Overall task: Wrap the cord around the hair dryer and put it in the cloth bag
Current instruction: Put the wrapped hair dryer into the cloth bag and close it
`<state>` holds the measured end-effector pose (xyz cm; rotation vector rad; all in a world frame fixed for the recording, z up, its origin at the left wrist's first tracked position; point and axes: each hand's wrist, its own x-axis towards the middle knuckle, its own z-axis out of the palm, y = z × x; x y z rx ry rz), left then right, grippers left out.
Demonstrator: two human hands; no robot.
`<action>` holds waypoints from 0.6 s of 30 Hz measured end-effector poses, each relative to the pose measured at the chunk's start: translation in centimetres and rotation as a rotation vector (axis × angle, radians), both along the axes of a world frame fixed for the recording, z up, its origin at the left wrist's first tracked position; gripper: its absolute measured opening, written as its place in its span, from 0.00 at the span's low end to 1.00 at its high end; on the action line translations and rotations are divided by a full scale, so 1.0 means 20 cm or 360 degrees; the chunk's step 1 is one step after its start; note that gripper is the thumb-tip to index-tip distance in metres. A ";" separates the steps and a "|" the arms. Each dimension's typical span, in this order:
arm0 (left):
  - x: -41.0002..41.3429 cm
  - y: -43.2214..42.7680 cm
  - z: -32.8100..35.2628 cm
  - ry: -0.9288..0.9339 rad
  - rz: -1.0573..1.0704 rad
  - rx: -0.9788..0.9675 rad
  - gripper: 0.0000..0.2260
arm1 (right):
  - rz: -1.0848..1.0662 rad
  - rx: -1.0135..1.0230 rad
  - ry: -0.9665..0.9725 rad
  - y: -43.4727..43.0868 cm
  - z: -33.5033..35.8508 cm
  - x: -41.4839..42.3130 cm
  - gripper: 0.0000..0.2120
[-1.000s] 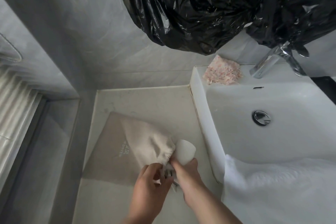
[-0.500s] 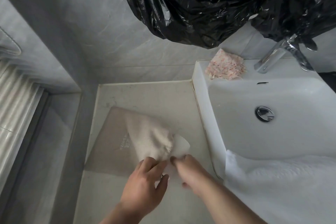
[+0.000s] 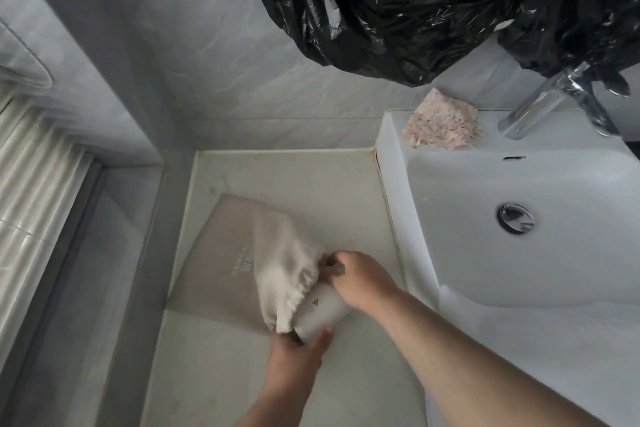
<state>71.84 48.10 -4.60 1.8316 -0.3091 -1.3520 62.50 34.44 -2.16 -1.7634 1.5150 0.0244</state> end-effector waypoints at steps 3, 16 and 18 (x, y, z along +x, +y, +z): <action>0.05 0.00 -0.03 -0.0164 0.0027 0.0022 0.15 | -0.0040 0.0046 -0.0013 0.04 0.01 0.01 0.29; 0.05 -0.12 0.01 0.0329 0.0664 -0.0053 0.26 | -0.0284 -0.0556 -0.0089 -0.01 -0.07 0.04 0.15; 0.05 -0.17 0.02 0.0450 0.0911 -0.0005 0.36 | -0.0337 -0.0674 -0.0144 -0.02 -0.08 0.00 0.16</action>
